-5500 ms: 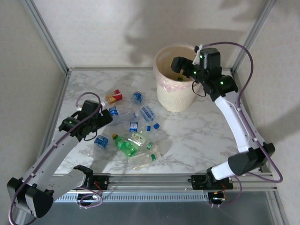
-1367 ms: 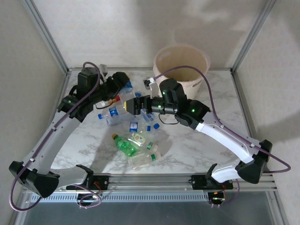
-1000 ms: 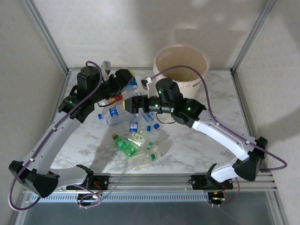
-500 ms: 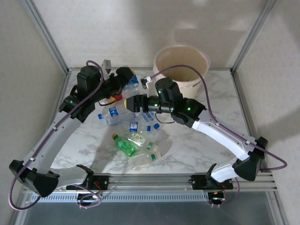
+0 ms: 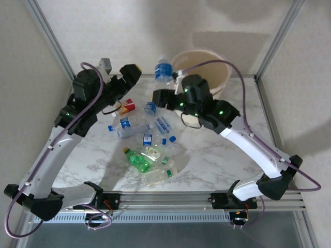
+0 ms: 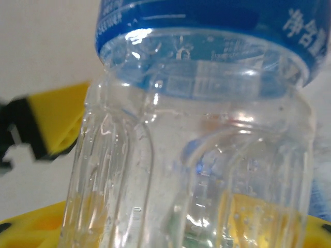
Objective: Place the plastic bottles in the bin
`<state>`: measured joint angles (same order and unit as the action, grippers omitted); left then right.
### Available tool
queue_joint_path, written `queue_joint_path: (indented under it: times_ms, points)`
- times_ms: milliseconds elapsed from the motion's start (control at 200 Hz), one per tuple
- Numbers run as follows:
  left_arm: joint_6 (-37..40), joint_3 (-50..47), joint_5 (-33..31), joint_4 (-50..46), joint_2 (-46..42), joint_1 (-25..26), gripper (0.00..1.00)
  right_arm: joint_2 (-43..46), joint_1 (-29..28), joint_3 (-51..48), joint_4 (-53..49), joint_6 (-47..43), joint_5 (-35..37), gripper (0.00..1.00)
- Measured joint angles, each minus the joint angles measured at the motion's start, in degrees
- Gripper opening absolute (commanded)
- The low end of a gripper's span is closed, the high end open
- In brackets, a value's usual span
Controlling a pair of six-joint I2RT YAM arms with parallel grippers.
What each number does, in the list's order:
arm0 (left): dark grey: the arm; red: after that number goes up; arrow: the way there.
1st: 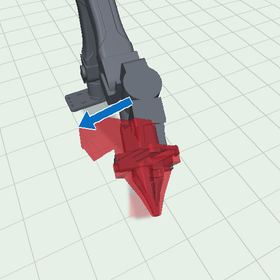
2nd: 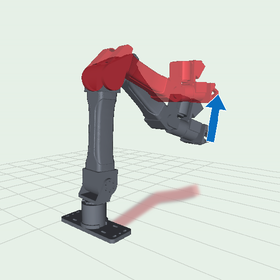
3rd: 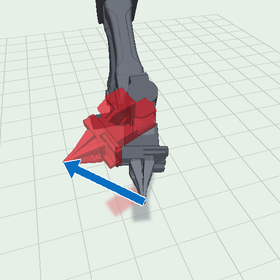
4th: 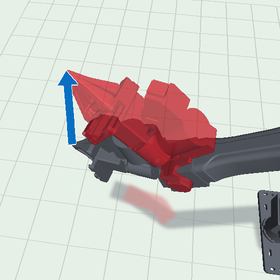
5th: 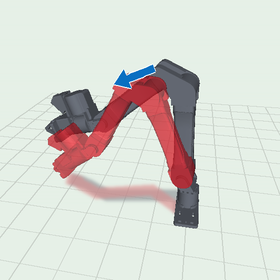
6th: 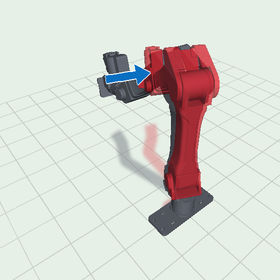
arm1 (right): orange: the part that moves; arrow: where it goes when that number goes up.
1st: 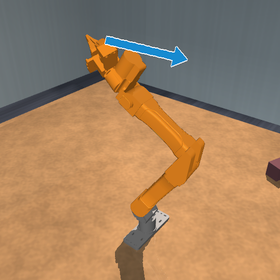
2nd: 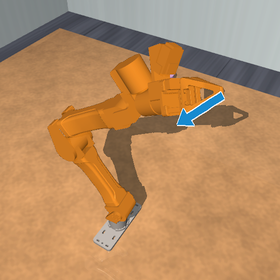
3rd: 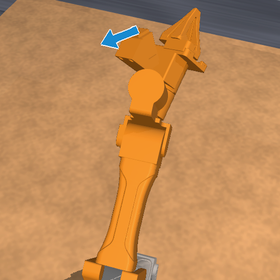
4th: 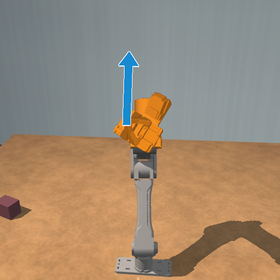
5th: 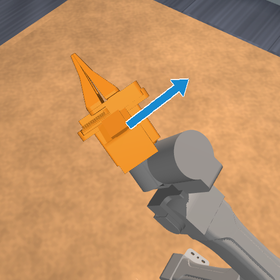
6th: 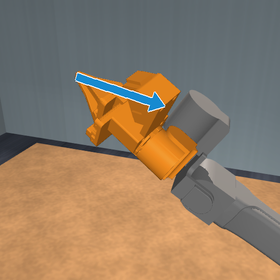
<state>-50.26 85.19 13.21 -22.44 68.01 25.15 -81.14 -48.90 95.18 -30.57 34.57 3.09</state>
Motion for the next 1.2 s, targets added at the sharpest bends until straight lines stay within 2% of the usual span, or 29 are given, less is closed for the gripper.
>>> queue_joint_path:
  times_ms: [255, 491, 616, 851, 1201]
  points:
    - [4.17, -0.48, -6.91, -5.35, 0.04, 0.00, 1.00, -1.09, 12.96, 9.31, -6.67, -1.20, 6.21, 0.58]
    - [6.75, -3.98, -11.15, -8.90, 0.09, -0.31, 1.00, -6.25, 19.06, 12.85, -9.18, -2.69, 6.25, 0.59]
    - [8.13, -5.27, -12.68, -10.34, 0.17, -1.29, 1.00, -9.05, 21.27, 12.85, -10.03, -3.37, 5.88, 0.66]
    - [9.64, -7.56, -14.12, -11.02, 0.35, -3.80, 0.99, -11.28, 23.61, 12.94, -10.23, -4.04, 4.79, 0.89]
    - [10.03, -7.80, -13.31, -11.15, 2.78, -4.26, 0.95, -9.92, 23.45, 13.03, -9.18, -3.98, 2.40, 0.86]
